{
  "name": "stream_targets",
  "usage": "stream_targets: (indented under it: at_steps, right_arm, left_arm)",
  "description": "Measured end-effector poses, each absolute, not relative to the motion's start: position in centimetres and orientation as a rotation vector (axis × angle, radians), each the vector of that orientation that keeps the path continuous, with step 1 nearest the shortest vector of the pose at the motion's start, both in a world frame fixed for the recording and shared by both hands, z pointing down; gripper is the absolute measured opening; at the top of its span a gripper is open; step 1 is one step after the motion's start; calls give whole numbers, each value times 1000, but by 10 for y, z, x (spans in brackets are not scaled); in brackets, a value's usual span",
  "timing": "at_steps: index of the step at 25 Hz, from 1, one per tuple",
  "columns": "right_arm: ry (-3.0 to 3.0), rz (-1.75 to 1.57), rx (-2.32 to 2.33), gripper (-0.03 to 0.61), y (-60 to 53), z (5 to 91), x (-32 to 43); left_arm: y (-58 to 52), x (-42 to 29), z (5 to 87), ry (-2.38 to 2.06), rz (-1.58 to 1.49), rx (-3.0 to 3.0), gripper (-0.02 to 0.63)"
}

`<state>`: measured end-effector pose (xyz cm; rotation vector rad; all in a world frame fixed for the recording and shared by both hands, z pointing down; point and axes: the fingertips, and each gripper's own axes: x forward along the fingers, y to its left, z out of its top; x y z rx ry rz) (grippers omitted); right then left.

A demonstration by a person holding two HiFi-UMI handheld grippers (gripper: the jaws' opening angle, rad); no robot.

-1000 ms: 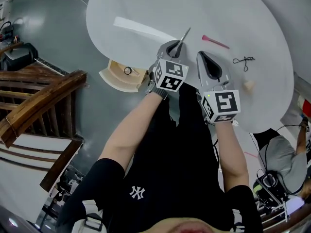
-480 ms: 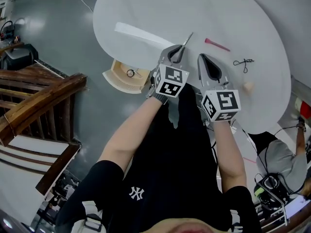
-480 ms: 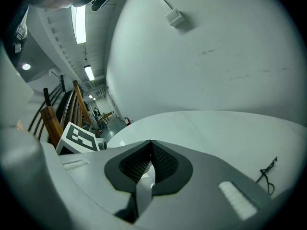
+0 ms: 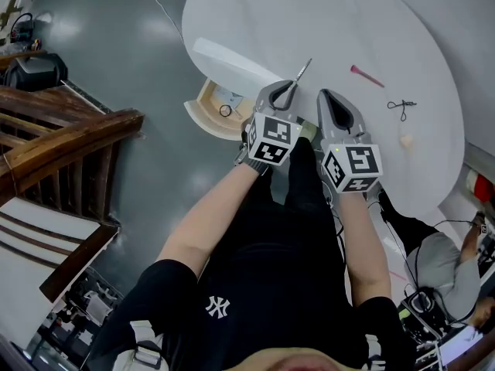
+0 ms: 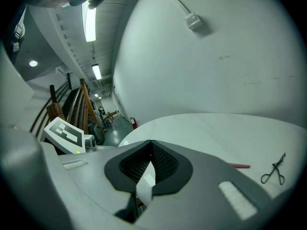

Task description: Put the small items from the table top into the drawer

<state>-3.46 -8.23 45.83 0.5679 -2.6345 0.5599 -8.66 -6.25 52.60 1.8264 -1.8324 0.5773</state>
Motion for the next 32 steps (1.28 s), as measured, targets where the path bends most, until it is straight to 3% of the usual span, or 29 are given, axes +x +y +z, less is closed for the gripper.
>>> stream_targets:
  at_steps: [17,32]
  right_arm:
    - [-2658,500,424,25,19,452,-106]
    - [-2611,509,352,25,66,486,-127]
  left_arm:
    - [63,-154,522,-1946,519,1679,31]
    - [129,-186,571,-1990,499,1510,32]
